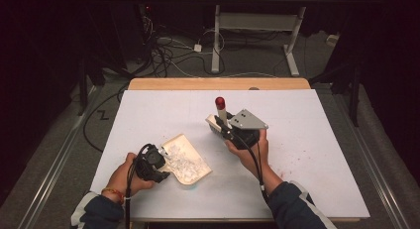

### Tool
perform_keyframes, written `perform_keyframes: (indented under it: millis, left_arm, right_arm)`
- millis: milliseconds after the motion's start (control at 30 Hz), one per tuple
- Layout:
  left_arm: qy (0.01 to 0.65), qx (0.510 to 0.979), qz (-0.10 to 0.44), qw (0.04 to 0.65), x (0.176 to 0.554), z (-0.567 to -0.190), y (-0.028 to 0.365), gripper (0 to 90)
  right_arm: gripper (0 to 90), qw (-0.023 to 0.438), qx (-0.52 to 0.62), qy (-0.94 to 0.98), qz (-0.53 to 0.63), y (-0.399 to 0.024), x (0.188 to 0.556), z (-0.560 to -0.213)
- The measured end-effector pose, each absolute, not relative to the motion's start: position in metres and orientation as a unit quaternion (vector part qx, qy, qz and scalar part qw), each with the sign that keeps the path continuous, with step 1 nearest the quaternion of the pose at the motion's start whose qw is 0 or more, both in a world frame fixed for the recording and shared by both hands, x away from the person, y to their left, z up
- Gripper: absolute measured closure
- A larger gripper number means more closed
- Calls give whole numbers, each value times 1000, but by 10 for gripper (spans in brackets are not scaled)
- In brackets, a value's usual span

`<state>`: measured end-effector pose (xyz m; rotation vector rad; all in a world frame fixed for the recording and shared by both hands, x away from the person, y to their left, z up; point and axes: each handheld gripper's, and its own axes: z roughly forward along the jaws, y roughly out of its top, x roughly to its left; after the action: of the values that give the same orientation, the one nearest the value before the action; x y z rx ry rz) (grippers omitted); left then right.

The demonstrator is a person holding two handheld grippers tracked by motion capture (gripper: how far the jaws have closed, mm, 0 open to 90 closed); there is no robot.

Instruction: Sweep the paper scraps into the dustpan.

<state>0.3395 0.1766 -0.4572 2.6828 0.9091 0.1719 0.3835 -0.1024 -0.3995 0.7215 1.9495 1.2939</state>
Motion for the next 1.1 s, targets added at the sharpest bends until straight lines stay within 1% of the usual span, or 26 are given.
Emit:
perform_keyframes:
  millis: [100, 167, 200, 233, 300, 367, 433, 467, 567, 633, 833, 1100]
  left_arm:
    - [317, 934, 60, 153, 340, -457, 177, 632]
    - [317, 934, 60, 154, 340, -457, 177, 632]
    - [317, 934, 59, 154, 341, -457, 177, 632]
    - [318, 933, 61, 155, 341, -457, 177, 632]
    - [318, 934, 61, 154, 341, -457, 176, 632]
    - [319, 933, 61, 157, 341, -457, 176, 632]
    - [319, 933, 62, 157, 341, -457, 176, 632]
    - [321, 932, 60, 158, 341, -457, 175, 630]
    - [318, 933, 64, 158, 341, -457, 175, 631]
    - [318, 933, 62, 158, 342, -456, 175, 631]
    - [321, 931, 62, 161, 342, -456, 175, 631]
    - [320, 932, 62, 158, 342, -456, 175, 631]
  right_arm:
    - [707, 325, 270, 757, 499, -93, 387, -406]
    - [706, 319, 253, 765, 500, -79, 382, -409]
    - [706, 319, 253, 765, 500, -79, 382, -409]
    - [705, 313, 240, 769, 503, -69, 377, -411]
    - [705, 309, 233, 772, 505, -64, 374, -411]
    - [705, 289, 222, 773, 520, -50, 366, -411]
    - [706, 282, 218, 771, 527, -46, 363, -411]
    - [707, 265, 207, 774, 537, -38, 358, -410]
    - [707, 263, 196, 774, 541, -33, 351, -408]
    - [707, 250, 189, 777, 546, -31, 347, -405]
    - [707, 249, 190, 766, 561, -40, 342, -392]
    - [706, 281, 217, 746, 563, -80, 343, -370]
